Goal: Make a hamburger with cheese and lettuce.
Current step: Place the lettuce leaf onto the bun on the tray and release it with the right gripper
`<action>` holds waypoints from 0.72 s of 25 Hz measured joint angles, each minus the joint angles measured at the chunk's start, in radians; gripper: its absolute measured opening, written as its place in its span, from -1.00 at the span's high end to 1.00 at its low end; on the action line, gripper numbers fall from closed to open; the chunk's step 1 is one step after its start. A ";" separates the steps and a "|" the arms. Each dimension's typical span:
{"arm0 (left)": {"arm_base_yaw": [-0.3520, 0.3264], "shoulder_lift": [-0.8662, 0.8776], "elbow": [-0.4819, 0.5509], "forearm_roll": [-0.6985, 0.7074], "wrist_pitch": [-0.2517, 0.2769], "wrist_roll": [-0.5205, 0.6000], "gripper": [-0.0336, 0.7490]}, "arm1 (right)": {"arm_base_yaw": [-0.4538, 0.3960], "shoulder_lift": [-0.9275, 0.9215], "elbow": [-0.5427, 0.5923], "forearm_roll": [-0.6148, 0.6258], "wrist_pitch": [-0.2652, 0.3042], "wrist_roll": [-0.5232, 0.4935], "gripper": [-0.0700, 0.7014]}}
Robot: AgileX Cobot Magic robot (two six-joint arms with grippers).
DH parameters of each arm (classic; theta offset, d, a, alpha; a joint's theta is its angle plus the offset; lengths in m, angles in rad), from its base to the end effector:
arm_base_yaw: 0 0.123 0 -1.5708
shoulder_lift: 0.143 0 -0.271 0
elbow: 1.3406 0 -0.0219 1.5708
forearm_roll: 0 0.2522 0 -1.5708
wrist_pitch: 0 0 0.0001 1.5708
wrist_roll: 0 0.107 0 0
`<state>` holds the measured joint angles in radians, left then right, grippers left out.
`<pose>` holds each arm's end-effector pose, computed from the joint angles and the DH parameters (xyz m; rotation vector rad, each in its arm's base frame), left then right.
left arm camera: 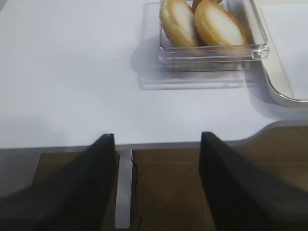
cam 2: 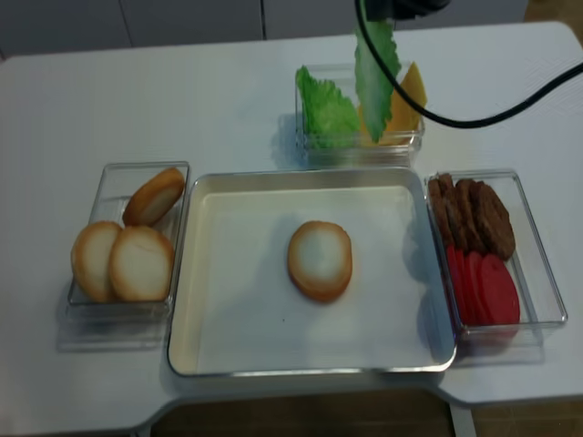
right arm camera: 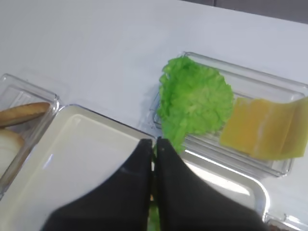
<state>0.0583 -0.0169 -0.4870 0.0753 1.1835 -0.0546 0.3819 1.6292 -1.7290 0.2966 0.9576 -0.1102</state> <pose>0.0164 0.0084 0.2562 -0.1314 2.1581 0.0939 0.3375 0.1631 0.3861 -0.4933 2.2948 0.5028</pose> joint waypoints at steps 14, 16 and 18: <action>0.000 0.000 0.000 0.000 0.000 0.000 -0.15 | 0.010 -0.125 0.433 0.060 -0.183 0.014 0.75; 0.000 0.000 0.000 0.000 0.000 0.000 -0.15 | 0.023 -0.125 0.476 0.062 -0.244 0.009 0.75; 0.000 0.000 0.000 0.000 0.000 0.000 -0.15 | 0.050 -0.125 0.507 0.062 -0.292 -0.001 0.75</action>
<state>0.0583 -0.0169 -0.4870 0.0753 1.1835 -0.0546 0.4321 1.5044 -1.2224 0.3581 0.6660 -0.1111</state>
